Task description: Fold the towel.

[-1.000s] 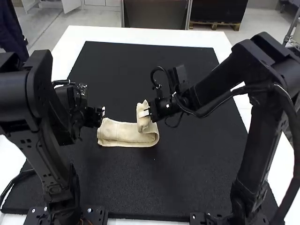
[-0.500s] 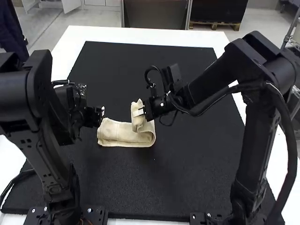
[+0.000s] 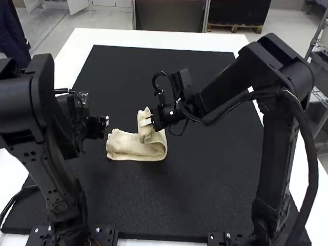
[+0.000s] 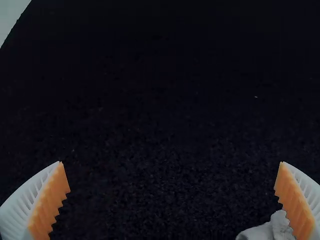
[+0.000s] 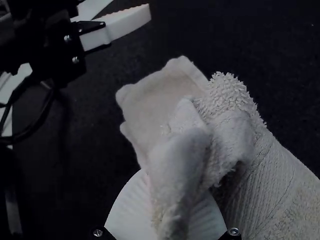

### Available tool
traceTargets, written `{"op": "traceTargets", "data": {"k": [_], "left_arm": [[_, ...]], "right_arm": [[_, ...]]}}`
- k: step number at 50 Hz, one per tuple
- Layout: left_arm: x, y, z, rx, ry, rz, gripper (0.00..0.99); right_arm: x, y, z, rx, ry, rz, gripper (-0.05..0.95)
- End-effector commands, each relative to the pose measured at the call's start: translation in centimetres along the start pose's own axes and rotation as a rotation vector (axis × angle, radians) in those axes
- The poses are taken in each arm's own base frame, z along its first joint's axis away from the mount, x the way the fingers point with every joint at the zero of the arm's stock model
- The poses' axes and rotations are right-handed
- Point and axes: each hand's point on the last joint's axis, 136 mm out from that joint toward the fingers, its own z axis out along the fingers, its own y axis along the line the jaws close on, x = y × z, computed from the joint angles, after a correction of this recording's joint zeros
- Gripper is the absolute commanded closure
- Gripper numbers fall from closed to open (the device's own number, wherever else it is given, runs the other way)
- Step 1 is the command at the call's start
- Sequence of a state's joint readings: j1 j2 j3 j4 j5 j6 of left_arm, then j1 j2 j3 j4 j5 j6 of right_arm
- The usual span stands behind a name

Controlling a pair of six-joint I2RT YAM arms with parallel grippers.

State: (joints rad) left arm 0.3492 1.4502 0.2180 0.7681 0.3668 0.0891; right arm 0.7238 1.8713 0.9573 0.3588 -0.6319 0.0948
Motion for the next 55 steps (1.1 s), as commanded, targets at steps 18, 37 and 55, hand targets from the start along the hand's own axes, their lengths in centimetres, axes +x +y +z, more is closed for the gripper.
{"op": "traceTargets", "data": {"k": [18,37,55], "left_arm": [[0.5,0.0,-0.5,0.008,0.001,-0.006,0.031],[-0.1,-0.1,-0.8,0.012,-0.021,0.001,0.031],[-0.6,-0.1,-1.0,0.010,-0.032,0.000,0.031]], "right_arm": [[-1.1,0.8,1.8,-0.038,-0.003,-0.015,0.92],[-1.3,0.9,3.0,-0.049,0.004,-0.016,0.92],[-1.8,1.1,3.8,-0.058,0.001,-0.025,0.92]]}}
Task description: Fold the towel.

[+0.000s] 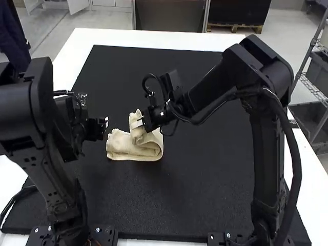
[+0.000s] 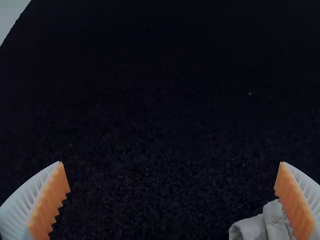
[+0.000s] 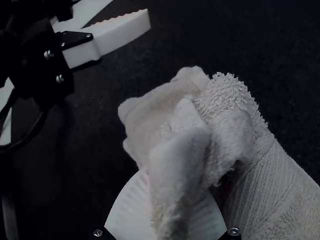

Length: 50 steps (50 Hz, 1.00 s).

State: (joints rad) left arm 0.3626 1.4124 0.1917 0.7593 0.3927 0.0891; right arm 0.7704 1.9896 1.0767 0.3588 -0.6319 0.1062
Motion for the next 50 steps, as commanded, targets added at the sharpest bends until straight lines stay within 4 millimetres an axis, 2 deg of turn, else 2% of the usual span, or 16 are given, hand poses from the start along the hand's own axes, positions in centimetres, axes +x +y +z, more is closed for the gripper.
{"op": "traceTargets", "data": {"k": [1,12,19,22,25,31,35,40,47,50], "left_arm": [[-0.7,0.2,-0.3,-0.003,-0.025,0.004,0.031],[-0.8,0.2,-0.3,-0.003,-0.025,0.004,0.031],[-0.8,0.2,-0.3,-0.003,-0.027,0.003,0.031],[-0.8,0.2,-0.2,-0.003,-0.028,0.004,0.031],[-0.9,0.2,-0.3,-0.004,-0.029,0.005,0.031],[-0.8,0.2,-0.3,-0.003,-0.028,0.004,0.031],[-0.8,0.2,-0.3,-0.003,-0.028,0.002,0.031],[-0.9,0.2,-0.2,-0.004,-0.031,0.004,0.031],[-1.0,0.2,-0.2,-0.003,-0.032,0.005,0.031],[-1.1,0.2,-0.2,-0.003,-0.036,0.007,0.031]], "right_arm": [[-1.2,0.7,0.5,-0.025,-0.019,-0.013,0.92],[-1.4,0.6,0.6,-0.026,-0.022,-0.014,0.90],[-1.7,0.6,0.6,-0.025,-0.027,-0.013,0.60],[-1.8,0.7,0.6,-0.027,-0.029,-0.015,0.54],[-1.9,0.7,0.6,-0.028,-0.033,-0.016,0.43],[-1.9,1.0,0.8,-0.034,-0.035,-0.014,0.41],[-1.9,1.1,0.8,-0.036,-0.032,-0.014,0.31],[-1.9,1.2,0.8,-0.036,-0.033,-0.014,0.24],[-2.2,1.3,0.6,-0.038,-0.040,-0.019,0.17],[-2.3,1.4,0.5,-0.038,-0.041,-0.021,0.18]]}}
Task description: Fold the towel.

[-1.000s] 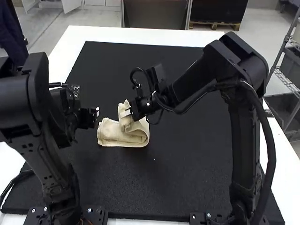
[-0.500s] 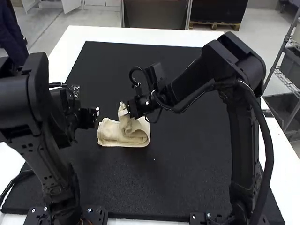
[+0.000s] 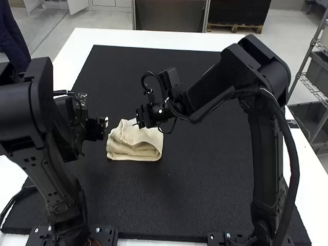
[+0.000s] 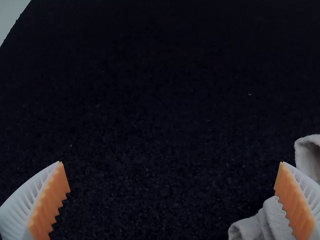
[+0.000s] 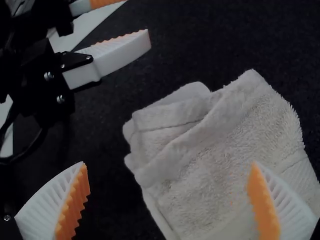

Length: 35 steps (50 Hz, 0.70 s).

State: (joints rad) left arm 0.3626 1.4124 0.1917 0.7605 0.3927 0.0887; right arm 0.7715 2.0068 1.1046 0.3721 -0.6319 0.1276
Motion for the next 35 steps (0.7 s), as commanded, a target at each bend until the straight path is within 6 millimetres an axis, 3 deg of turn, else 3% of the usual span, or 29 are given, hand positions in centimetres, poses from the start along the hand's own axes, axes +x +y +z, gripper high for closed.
{"op": "traceTargets", "data": {"k": [1,6,25,29,33,35], "left_arm": [[-1.1,0.3,-0.2,-0.005,-0.037,0.007,0.031],[-1.7,0.3,-0.1,-0.003,-0.051,0.013,0.031],[-1.2,0.1,-0.2,0.006,-0.039,0.008,0.031],[-1.2,0.1,-0.2,0.006,-0.037,0.009,0.031],[-1.1,0.1,-0.2,0.005,-0.034,0.009,0.031],[-1.1,0.2,-0.3,0.002,-0.034,0.008,0.030]], "right_arm": [[-1.4,1.5,0.2,-0.035,-0.023,-0.029,0.18],[-1.4,1.8,0.2,-0.040,-0.020,-0.035,0.25],[-0.2,5.2,1.4,-0.095,0.023,-0.069,0.27],[-0.1,5.5,1.5,-0.100,0.026,-0.078,0.42],[-0.3,5.4,1.5,-0.100,0.021,-0.085,0.68],[-0.2,5.3,1.5,-0.098,0.021,-0.083,0.76]]}}
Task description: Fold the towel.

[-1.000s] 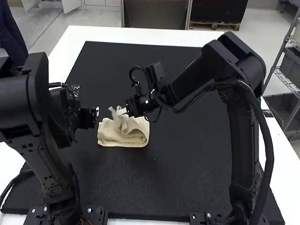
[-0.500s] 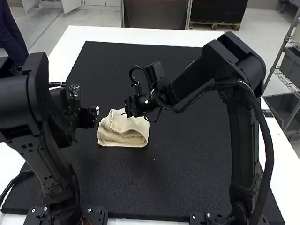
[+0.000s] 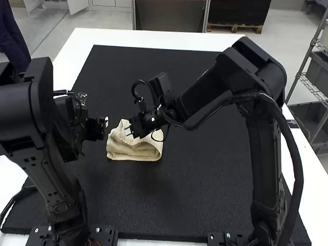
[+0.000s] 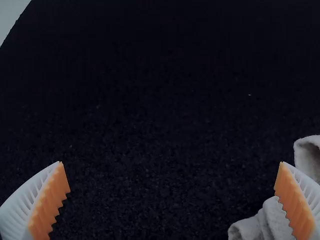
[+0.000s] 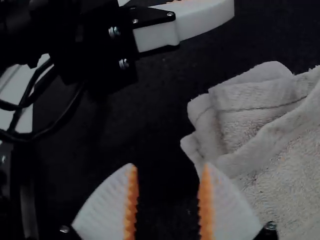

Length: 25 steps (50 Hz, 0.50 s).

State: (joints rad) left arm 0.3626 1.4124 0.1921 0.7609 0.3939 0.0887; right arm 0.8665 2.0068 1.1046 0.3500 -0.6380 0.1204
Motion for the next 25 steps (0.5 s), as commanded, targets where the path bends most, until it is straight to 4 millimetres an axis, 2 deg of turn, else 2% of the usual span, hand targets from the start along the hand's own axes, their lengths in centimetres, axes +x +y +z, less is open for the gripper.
{"op": "traceTargets", "data": {"k": [1,5,19,25], "left_arm": [[-1.0,0.3,-0.3,0.001,-0.034,0.007,0.031],[-0.9,0.5,-0.3,-0.007,-0.032,0.005,0.031],[-0.9,0.9,-0.5,-0.015,-0.035,0.002,0.031],[-1.1,0.9,-0.6,-0.016,-0.040,0.005,0.031]], "right_arm": [[-2.3,1.1,-0.6,-0.025,-0.045,-0.048,0.80],[-2.4,1.1,-0.6,-0.026,-0.052,-0.059,0.92],[-4.2,0.8,-0.7,-0.027,-0.123,-0.105,0.92],[-4.0,0.3,-0.4,-0.026,-0.119,-0.100,0.92]]}}
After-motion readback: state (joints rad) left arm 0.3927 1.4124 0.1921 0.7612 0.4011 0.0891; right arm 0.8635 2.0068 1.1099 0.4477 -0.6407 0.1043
